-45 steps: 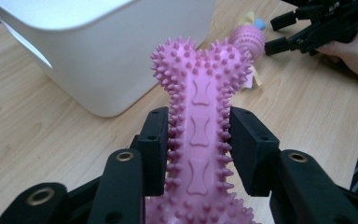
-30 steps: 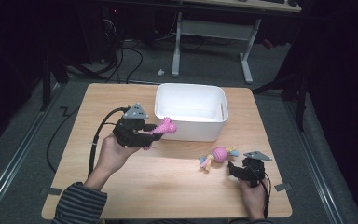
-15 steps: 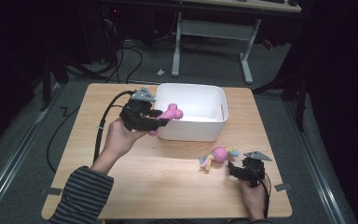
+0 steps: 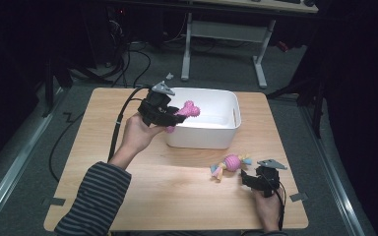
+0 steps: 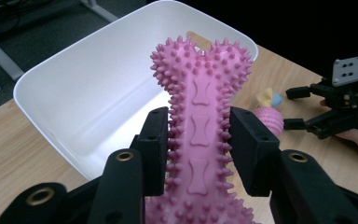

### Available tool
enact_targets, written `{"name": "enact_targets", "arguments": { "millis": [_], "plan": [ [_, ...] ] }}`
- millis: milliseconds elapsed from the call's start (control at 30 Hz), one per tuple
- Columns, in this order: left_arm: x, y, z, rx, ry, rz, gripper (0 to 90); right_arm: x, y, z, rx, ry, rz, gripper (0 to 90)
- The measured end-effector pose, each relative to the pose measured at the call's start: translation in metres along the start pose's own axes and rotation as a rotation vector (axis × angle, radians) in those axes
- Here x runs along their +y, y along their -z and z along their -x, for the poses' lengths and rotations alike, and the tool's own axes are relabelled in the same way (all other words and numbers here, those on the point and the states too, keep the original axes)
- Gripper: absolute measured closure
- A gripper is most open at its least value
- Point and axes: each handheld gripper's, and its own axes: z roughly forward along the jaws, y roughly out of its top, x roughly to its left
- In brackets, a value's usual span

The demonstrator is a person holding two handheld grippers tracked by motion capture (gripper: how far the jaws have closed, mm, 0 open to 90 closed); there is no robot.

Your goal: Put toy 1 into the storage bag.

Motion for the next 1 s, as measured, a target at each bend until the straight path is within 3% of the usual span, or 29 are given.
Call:
{"name": "enact_targets", "arguments": {
  "millis": [500, 700, 1000],
  "plan": [
    [0.022, -0.032, -0.012, 0.027, 0.031, -0.030, 58.9, 0.000, 0.000, 0.000, 0.001, 0.001, 0.001, 18.8],
    [0.026, -0.044, -0.013, 0.033, 0.030, -0.044, 58.8, 0.000, 0.000, 0.000, 0.000, 0.000, 0.000, 18.7],
    [0.029, -0.064, -0.016, 0.077, 0.021, -0.072, 58.8, 0.000, 0.000, 0.000, 0.000, 0.001, 0.001, 18.8]
  ]
}}
